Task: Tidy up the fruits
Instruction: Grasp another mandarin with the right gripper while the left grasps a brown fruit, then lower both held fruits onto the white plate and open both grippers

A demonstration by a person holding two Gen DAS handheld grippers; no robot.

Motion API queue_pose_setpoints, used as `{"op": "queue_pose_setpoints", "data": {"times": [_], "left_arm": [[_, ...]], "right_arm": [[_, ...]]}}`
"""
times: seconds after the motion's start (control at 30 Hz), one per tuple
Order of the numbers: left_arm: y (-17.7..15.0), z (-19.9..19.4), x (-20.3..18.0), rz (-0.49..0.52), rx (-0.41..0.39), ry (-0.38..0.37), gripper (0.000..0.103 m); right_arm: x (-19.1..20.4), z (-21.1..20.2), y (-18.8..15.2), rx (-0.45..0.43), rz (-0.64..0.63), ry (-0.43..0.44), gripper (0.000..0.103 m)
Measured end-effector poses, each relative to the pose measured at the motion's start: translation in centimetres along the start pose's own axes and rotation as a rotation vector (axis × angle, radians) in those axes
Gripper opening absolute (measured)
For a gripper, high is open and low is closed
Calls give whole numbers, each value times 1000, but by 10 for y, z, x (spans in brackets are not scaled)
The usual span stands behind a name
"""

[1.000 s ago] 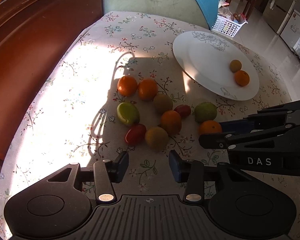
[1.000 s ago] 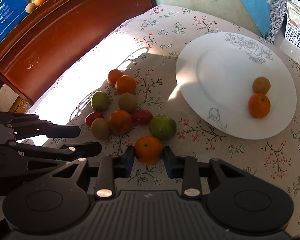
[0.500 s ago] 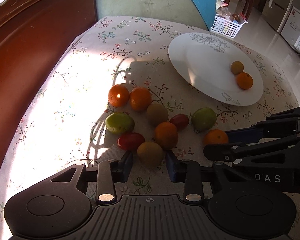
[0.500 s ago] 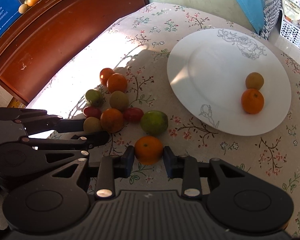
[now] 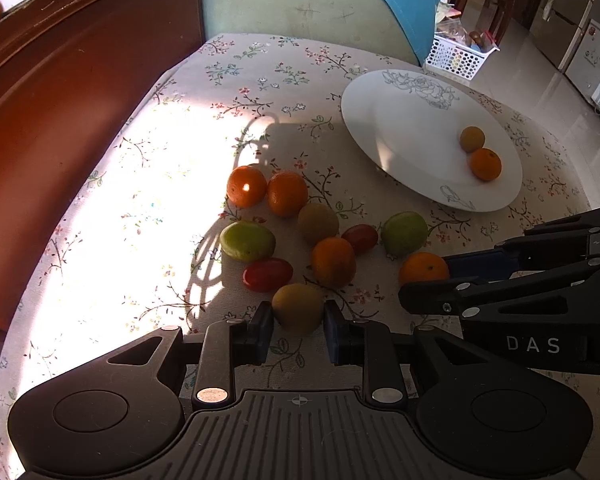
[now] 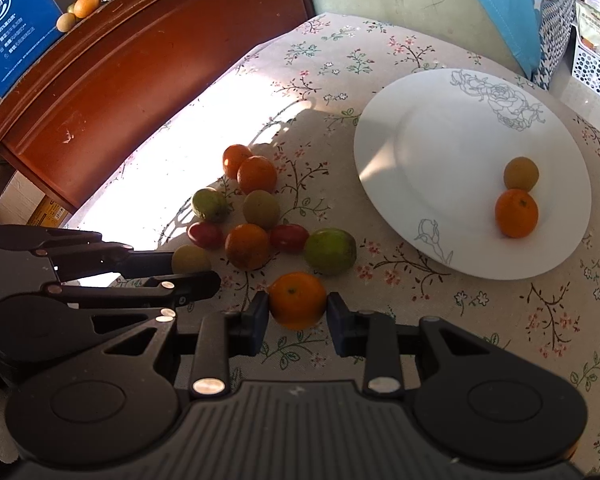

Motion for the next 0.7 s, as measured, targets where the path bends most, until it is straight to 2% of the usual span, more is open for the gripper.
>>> {"op": "queue_pose_setpoints", "data": {"times": [0.37,0.5,0.7], "left_arm": [[7,-11,-4,-9,-15,-13,24],[13,-12,-3,-47,-7,-36,24],[14,-9,-4,-83,8,-27,24]], "right_arm": [[-2,-11,8,-32,1,5,32],[-3,-11,7,-24,-3,1,32],[-5,-12,9,-26,0,-13,32]]}}
Point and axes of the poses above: each gripper's, at about its wrist camera, not at the fingertips, and z roughly the way its jaws point, x to its left, y to its top, the point moved 9 cm from there along z, roughly the way its jaws point, and after that the axes turned 11 degrees about -z, right-handed, at the moved point
